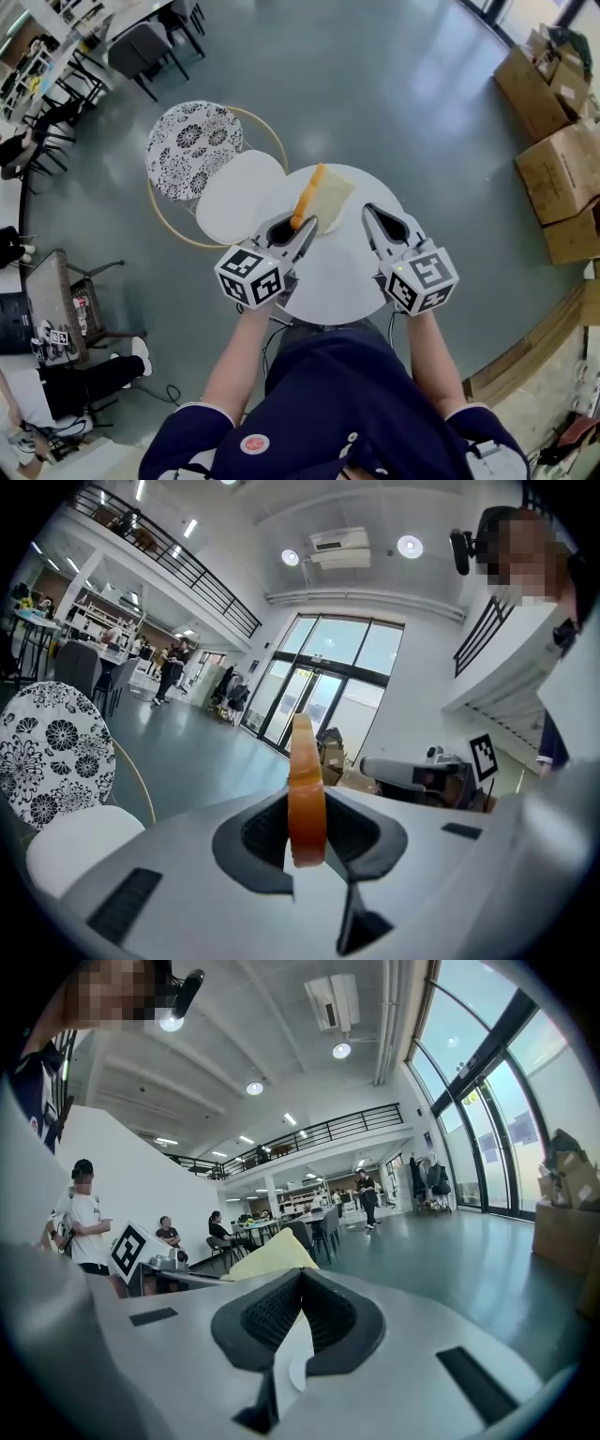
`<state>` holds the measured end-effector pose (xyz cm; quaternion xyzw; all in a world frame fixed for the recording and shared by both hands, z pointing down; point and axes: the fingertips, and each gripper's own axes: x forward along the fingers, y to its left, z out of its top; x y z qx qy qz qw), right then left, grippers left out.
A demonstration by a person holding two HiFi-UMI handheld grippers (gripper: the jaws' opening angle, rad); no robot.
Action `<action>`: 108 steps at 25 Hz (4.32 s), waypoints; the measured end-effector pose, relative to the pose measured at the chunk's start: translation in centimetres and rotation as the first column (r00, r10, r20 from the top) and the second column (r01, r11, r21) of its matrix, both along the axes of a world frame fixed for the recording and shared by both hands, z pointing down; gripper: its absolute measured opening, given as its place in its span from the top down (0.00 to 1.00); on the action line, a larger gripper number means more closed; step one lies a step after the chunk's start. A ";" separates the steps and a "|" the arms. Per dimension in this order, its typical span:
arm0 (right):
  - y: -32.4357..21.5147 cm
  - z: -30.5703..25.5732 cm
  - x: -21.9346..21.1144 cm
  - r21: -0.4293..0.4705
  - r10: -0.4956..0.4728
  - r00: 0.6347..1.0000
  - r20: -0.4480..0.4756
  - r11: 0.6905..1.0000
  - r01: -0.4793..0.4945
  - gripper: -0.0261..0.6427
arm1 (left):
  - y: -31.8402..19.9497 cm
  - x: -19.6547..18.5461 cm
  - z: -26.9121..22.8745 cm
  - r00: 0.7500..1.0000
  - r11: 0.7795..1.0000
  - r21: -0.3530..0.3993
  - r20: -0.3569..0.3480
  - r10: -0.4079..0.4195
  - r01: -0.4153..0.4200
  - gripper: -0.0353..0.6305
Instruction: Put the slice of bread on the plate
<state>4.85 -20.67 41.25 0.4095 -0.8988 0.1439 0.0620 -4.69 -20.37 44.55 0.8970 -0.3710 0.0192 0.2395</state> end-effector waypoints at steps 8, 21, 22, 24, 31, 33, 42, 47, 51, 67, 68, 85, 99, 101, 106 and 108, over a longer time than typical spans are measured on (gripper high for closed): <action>-1.0 2.3 -0.3 -0.044 0.025 0.999 -0.022 0.999 -0.026 0.95 | -0.5 -0.6 3.3 0.999 0.999 -0.050 0.029 0.015 -0.014 0.81; -0.7 8.5 -0.8 -0.175 0.060 0.995 -0.075 0.982 -0.073 0.95 | -2.8 0.5 13.7 0.998 0.972 -0.227 0.006 0.061 -0.058 0.81; -0.9 8.8 -0.7 -0.180 0.063 0.995 -0.081 0.981 -0.076 0.95 | -2.9 0.6 14.5 0.998 0.969 -0.239 0.006 0.062 -0.059 0.81; -1.3 9.5 -0.5 -0.191 0.066 0.994 -0.093 0.978 -0.083 0.95 | -3.3 0.7 16.0 0.998 0.963 -0.263 0.002 0.061 -0.058 0.81; -1.6 11.4 -0.5 -0.231 0.065 0.991 -0.115 0.969 -0.090 0.95 | -4.0 0.9 19.3 0.999 0.951 -0.307 -0.016 0.042 -0.045 0.81; -1.4 11.8 -0.5 -0.241 0.062 0.991 -0.117 0.967 -0.089 0.95 | -4.0 1.0 20.1 0.999 0.948 -0.317 -0.014 0.042 -0.044 0.81; -1.0 12.3 -0.3 -0.252 0.047 0.990 -0.130 0.965 -0.079 0.95 | -4.0 1.0 22.2 0.999 0.939 -0.342 0.019 0.032 -0.023 0.81; -1.0 12.1 -0.3 -0.247 0.042 0.991 -0.126 0.966 -0.073 0.95 | -4.3 0.9 22.7 1.000 0.935 -0.353 0.025 0.017 -0.007 0.81; -1.1 12.2 0.1 -0.252 0.044 0.991 -0.127 0.965 -0.075 0.95 | -4.7 0.5 23.1 0.998 0.933 -0.358 0.062 -0.006 0.028 0.81; -0.7 12.3 0.7 -0.260 0.041 0.992 -0.123 0.963 -0.072 0.95 | -5.5 -1.3 24.1 0.962 0.931 -0.307 0.245 -0.121 0.195 0.70; -0.7 12.4 0.7 -0.261 0.043 0.991 -0.123 0.963 -0.074 0.95 | -5.6 -1.4 24.3 0.958 0.930 -0.306 0.256 -0.128 0.205 0.69; -0.3 12.4 1.0 -0.262 0.044 0.992 -0.116 0.962 -0.073 0.95 | -6.0 -3.1 25.7 0.911 0.905 -0.296 0.367 -0.187 0.304 0.65; -0.6 10.1 0.6 -0.218 0.017 0.997 -0.072 0.975 -0.033 0.95 | -4.6 -2.4 17.4 0.931 0.973 -0.134 0.340 -0.132 0.186 0.71; -0.6 9.6 0.3 -0.207 0.008 0.998 -0.064 0.978 -0.021 0.95 | -4.0 -2.2 15.8 0.934 0.980 -0.103 0.332 -0.130 0.173 0.78; -0.3 8.5 -0.3 -0.181 -0.017 0.999 -0.046 0.984 0.008 0.95 | -2.5 -2.1 11.9 0.944 0.987 -0.035 0.298 -0.141 0.158 0.88; -0.2 8.0 -0.5 -0.171 -0.028 0.999 -0.039 0.985 0.021 0.95 | -1.8 -2.0 10.5 0.951 0.988 -0.017 0.275 -0.142 0.153 0.91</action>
